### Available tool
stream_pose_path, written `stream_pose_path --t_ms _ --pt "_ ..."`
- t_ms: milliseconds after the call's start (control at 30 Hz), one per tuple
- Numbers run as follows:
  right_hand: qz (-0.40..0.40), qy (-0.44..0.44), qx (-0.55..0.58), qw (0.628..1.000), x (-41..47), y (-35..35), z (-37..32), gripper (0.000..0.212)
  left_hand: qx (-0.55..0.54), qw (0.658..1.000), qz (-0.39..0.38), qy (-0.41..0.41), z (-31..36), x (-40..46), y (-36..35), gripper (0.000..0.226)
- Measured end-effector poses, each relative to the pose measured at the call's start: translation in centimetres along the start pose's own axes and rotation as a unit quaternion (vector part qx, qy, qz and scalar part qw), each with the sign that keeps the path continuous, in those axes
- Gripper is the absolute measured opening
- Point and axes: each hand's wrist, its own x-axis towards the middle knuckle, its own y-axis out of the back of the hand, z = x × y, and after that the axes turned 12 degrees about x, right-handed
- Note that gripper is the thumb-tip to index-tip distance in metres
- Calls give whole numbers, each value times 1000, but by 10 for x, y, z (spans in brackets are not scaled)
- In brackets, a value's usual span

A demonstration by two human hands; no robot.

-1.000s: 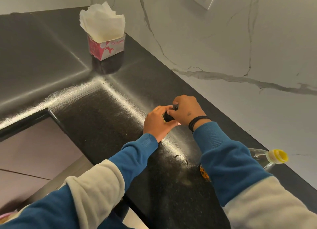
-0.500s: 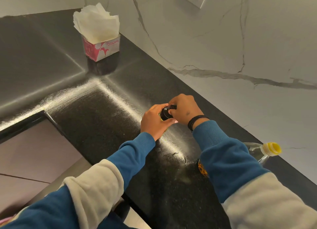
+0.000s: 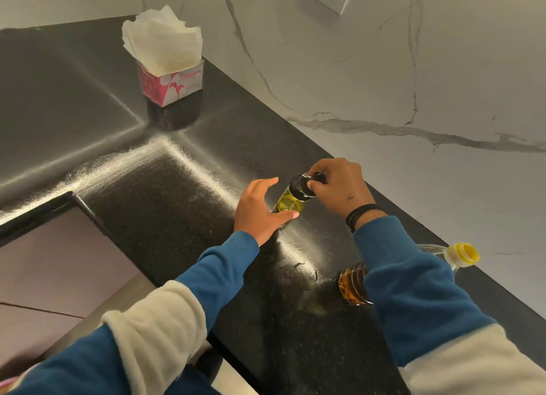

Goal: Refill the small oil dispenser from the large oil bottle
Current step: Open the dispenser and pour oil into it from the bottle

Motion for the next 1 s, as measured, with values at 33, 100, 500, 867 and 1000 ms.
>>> stream_pose_path --t_ms 33,100,500,867,1000 --pt "-3 -3 -1 1000 0 0 0 22 -4 1000 -15 -9 5 5 -2 84" --pt "-9 -8 0 1000 -1 -1 0 22 0 999 -41 -23 14 14 -5 87" --pt "66 -18 48 997 -19 12 7 13 67 991 -86 -83 21 36 -15 56" --pt "163 -12 73 984 -39 16 7 17 53 993 -74 -77 12 23 -12 52" --pt "160 -27 47 986 -44 20 11 19 53 993 -79 -75 14 22 -10 53"
